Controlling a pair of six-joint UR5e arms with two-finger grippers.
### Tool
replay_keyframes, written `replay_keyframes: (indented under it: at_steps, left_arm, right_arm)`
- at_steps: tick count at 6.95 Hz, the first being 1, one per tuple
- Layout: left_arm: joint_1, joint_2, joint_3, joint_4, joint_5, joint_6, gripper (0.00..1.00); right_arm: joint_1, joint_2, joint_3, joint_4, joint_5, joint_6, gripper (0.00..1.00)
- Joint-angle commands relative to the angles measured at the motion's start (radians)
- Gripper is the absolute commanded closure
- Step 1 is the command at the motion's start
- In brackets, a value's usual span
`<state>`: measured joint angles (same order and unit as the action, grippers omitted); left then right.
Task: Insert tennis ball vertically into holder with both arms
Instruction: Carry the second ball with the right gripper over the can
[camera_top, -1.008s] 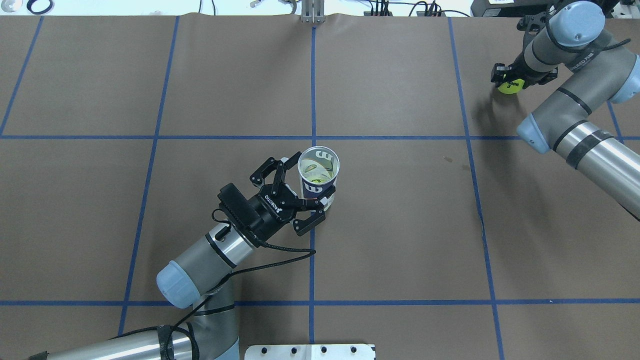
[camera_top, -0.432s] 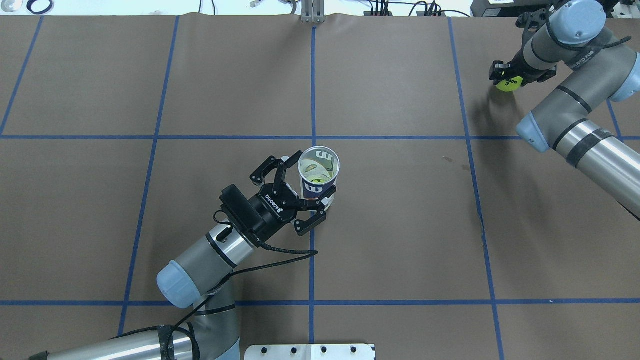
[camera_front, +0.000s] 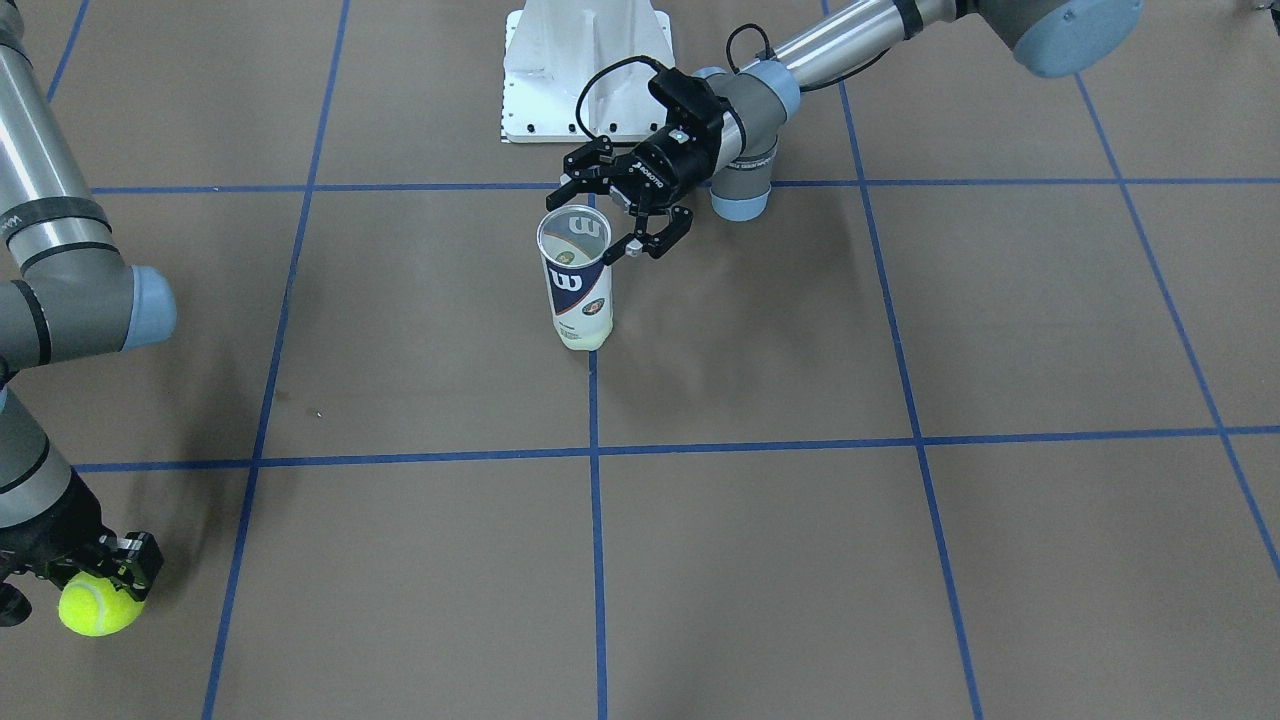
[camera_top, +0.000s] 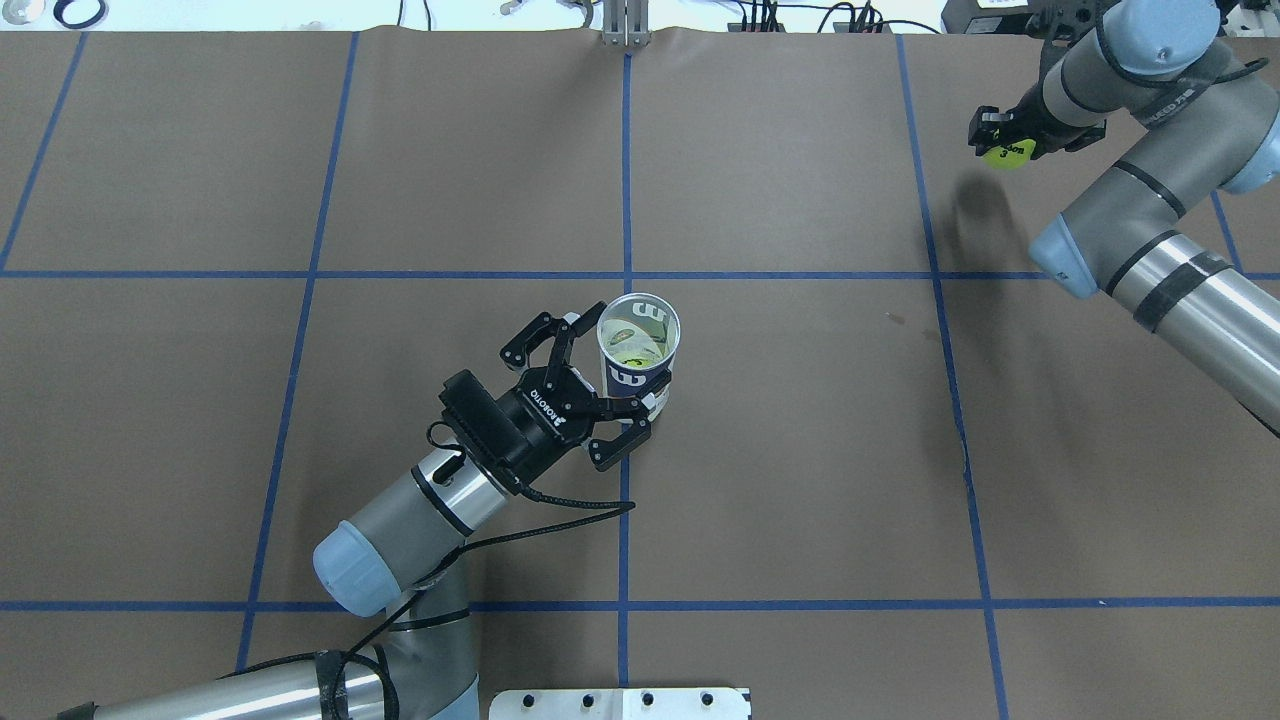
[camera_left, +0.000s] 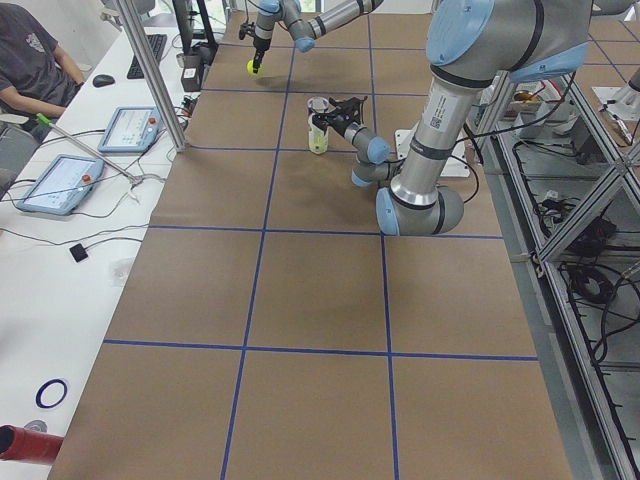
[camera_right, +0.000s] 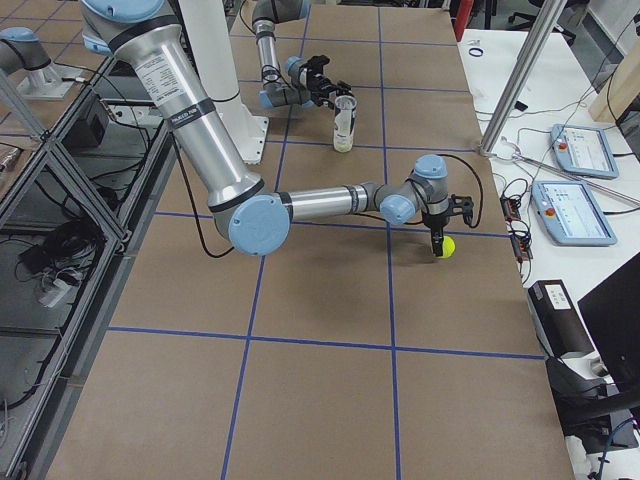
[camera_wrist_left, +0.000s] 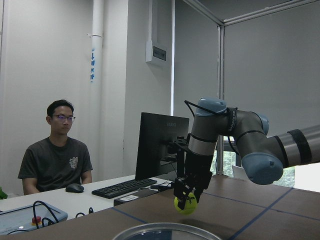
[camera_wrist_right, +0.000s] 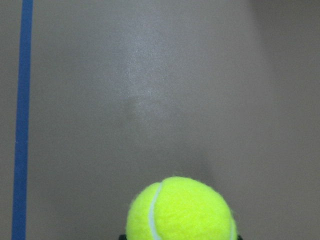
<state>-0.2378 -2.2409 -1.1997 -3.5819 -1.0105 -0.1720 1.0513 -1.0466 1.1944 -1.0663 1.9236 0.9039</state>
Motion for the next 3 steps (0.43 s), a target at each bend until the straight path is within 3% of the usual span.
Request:
replay_keyframes:
  at_steps: [1,3]
  left_arm:
    - [0.0,0.001,0.0,0.0,0.0,0.011,0.09]
    - [0.0,0.003,0.0,0.0,0.0,0.011,0.09]
  right_arm:
    - [0.001,-0.022,0.226,-0.169,0.085,0.077,1.0]
    - [-0.028,-0.02,0.542,-0.399,0.225,0.267,1.0]
